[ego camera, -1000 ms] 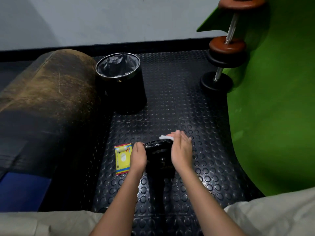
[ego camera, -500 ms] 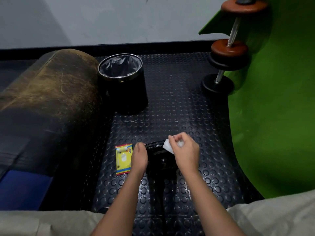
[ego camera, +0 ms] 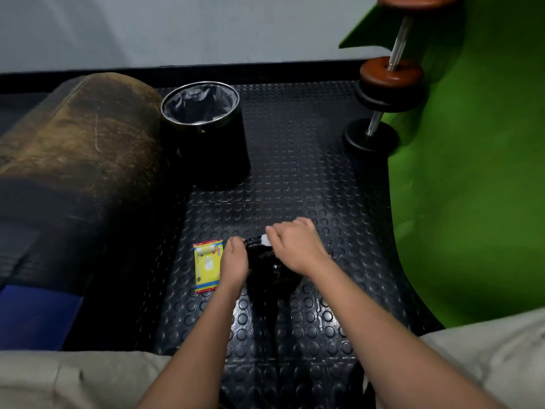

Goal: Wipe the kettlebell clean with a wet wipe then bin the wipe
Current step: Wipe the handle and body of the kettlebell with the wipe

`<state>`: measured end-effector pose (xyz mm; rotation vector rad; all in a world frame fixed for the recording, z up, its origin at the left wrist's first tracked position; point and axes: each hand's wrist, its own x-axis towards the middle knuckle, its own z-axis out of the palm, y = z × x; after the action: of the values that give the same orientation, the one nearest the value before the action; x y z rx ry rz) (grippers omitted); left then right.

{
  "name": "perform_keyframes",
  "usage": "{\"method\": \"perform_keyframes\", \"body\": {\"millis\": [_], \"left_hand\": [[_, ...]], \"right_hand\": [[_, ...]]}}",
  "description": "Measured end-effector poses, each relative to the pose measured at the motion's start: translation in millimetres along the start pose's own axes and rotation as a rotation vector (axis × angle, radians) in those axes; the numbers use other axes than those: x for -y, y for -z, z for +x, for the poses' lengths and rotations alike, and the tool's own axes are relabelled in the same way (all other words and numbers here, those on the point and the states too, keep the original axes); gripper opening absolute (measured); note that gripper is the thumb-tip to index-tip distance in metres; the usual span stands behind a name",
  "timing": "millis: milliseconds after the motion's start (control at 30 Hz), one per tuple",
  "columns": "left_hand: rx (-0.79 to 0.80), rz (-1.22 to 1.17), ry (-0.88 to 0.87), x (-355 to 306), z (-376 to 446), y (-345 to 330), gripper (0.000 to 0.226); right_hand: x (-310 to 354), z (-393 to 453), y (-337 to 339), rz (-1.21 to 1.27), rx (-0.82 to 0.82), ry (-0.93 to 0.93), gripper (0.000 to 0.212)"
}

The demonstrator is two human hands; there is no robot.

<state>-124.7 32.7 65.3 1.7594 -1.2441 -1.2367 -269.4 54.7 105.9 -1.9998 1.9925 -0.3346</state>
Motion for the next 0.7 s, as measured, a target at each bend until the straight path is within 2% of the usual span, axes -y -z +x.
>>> {"method": "perform_keyframes", "body": {"millis": [100,233,333,467,600,700], "left_hand": [[0.016,0.012,0.002,-3.6,-4.7,0.2,0.03],[0.062,0.04,0.083,-11.3,-4.1,2.2,0.027],[0.118,0.018,0.132,-11.7,4.1,4.9,0.029],[0.107,0.127,0.086,-14.8,3.9,4.9,0.035],[0.105,0.117,0.104,-18.5,4.0,4.6,0.03],[0.126,0.103,0.105,-20.7,0.5,0.9,0.028]], "right_hand": [[-21.1,-9.6,0.4,0.064,-0.087,-0.084,0.049],[-32.4,-3.2,8.3,0.112,0.002,-0.235,0.053],[-9.5,5.8,8.1,0.031,0.035,-0.195,0.053],[16.9,0.2,-1.5,-0.103,-0.003,-0.084,0.054],[5.7,-10.4,-7.9,-0.08,-0.122,0.012,0.053],[-8.9,-16.7,-7.7,-0.044,-0.161,-0.046,0.051]]}}
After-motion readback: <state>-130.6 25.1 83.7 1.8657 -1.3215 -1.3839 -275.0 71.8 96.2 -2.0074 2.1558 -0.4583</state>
